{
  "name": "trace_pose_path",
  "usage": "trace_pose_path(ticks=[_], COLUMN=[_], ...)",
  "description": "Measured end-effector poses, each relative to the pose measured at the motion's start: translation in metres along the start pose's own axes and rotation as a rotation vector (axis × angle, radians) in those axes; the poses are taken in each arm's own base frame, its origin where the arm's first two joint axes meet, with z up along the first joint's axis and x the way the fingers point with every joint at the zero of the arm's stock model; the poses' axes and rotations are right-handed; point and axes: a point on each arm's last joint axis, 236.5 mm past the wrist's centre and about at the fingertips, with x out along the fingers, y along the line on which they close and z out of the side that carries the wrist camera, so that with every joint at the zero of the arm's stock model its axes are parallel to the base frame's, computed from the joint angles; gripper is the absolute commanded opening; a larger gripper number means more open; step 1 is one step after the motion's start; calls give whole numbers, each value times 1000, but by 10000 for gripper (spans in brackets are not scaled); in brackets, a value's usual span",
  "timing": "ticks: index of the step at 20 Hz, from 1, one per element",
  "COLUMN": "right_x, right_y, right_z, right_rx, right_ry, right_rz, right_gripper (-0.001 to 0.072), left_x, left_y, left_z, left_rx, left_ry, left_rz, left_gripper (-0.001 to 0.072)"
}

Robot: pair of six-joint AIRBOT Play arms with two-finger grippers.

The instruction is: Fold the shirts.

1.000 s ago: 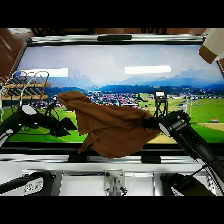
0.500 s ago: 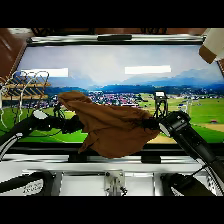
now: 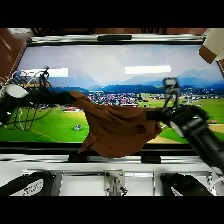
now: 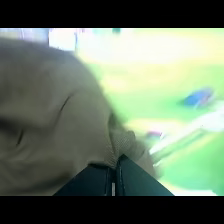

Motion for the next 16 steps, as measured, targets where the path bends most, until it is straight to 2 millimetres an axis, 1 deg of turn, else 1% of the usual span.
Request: trace_pose_path(ticks=[1, 2, 3, 4, 5, 6, 7, 8, 9, 10, 11, 12, 13, 14, 16], right_x=[-31, -68, -114, -166, -217, -267, -317, -357, -393, -417, -436, -447, -451, -448, -432], right_y=[-12, -26, -40, -54, -66, -79, -92, -102, -113, -120, -127, -131, -133, -135, -135], right_z=[34, 69, 103, 131, 152, 166, 174, 176, 175, 172, 169, 167, 166, 166, 170], right_rx=[7, 26, 53, 90, 124, 155, 187, 210, 229, 244, 254, 256, 253, 245, 220], right_ry=[-118, -250, -398, -545, -688, -820, -948, -1050, -1138, -1196, -1239, -1264, -1270, -1255, -1201], right_rz=[-14, -22, -21, -2, 29, 61, 97, 127, 154, 172, 185, 188, 181, 165, 114], right_gripper=[58, 58, 58, 58, 58, 58, 58, 58, 58, 58, 58, 58, 58, 58, 58], left_x=[-38, -81, -129, -183, -236, -282, -326, -360, -390, -415, -432, -443, -445, -441, -427], left_y=[-20, -44, -71, -104, -140, -172, -204, -228, -250, -265, -275, -280, -277, -271, -253], left_z=[41, 78, 110, 135, 150, 154, 151, 143, 131, 119, 109, 100, 94, 90, 84], left_rx=[113, 210, 290, 356, 399, 435, 474, 506, 535, 548, 548, 537, 522, 504, 466], left_ry=[-115, -238, -370, -510, -640, -752, -854, -928, -994, -1047, -1081, -1102, -1089, -1061, -992], left_rz=[16, 33, 51, 64, 60, 50, 38, 32, 29, 28, 32, 35, 55, 81, 127], left_gripper=[38, 38, 38, 38, 38, 38, 38, 38, 38, 38, 38, 38, 38, 38, 39])
